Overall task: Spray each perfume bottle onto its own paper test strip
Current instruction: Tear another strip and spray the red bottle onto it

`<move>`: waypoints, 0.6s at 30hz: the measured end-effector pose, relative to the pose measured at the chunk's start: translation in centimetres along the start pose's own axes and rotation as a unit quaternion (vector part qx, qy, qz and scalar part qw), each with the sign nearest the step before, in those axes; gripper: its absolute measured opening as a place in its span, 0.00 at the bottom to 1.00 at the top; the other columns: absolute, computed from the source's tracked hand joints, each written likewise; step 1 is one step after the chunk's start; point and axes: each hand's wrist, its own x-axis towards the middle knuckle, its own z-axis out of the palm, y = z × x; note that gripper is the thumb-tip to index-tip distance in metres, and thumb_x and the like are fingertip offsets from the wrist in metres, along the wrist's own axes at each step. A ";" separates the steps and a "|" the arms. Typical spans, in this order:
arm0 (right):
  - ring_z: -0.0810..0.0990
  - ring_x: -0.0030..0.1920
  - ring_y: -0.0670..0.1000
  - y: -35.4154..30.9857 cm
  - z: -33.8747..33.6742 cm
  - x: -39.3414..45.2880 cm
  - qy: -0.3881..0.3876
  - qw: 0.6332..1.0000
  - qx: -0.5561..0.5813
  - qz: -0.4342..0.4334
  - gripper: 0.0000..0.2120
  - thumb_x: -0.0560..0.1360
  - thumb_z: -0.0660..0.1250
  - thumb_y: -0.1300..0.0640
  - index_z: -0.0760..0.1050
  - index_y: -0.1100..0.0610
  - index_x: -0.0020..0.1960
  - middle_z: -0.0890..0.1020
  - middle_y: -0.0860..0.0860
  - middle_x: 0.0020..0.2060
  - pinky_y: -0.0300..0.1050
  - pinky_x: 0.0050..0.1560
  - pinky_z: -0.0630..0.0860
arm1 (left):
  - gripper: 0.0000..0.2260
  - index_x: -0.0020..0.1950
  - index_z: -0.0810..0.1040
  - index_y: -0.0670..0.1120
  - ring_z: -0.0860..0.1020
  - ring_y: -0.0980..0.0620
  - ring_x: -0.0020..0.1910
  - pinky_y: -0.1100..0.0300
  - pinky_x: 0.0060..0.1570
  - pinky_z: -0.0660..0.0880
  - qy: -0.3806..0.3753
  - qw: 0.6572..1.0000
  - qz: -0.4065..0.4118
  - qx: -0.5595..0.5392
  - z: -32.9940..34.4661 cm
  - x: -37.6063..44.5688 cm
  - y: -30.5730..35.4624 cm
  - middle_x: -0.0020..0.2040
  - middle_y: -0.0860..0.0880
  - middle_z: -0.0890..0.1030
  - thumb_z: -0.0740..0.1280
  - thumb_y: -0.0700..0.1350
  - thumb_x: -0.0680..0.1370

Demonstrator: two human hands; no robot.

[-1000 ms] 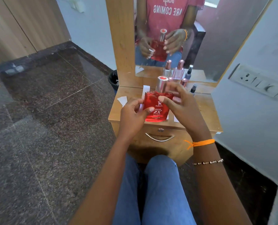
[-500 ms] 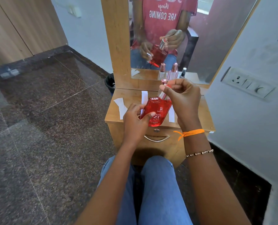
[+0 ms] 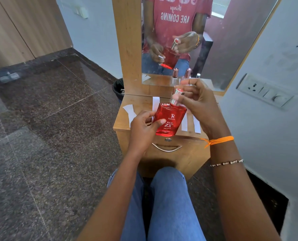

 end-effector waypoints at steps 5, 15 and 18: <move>0.80 0.41 0.51 0.5 1.5 -0.5 0.100 0.995 0.014 -0.017 0.13 0.67 0.76 0.62 0.79 0.64 0.50 0.83 0.58 0.42 0.47 0.46 0.79 | 0.13 0.54 0.81 0.45 0.80 0.51 0.52 0.48 0.54 0.78 -0.001 1.000 0.012 0.012 0.3 -0.1 0.3 0.52 0.51 0.81 0.73 0.44 0.71; 0.83 0.49 0.47 1.4 -2.0 0.3 -0.184 0.963 0.198 -0.007 0.15 0.72 0.65 0.63 0.76 0.59 0.58 0.86 0.50 0.46 0.40 0.51 0.79 | 0.13 0.53 0.81 0.46 0.81 0.52 0.49 0.55 0.51 0.79 -0.187 0.974 -0.052 -0.120 -1.1 0.4 0.0 0.47 0.49 0.84 0.71 0.43 0.69; 0.82 0.53 0.48 1.1 -1.9 0.5 -0.130 0.985 0.112 -0.020 0.15 0.74 0.67 0.61 0.76 0.57 0.60 0.84 0.52 0.52 0.39 0.51 0.79 | 0.10 0.52 0.81 0.46 0.82 0.53 0.48 0.58 0.46 0.79 -0.071 0.994 -0.023 -0.085 -0.3 0.4 0.2 0.48 0.51 0.83 0.72 0.40 0.71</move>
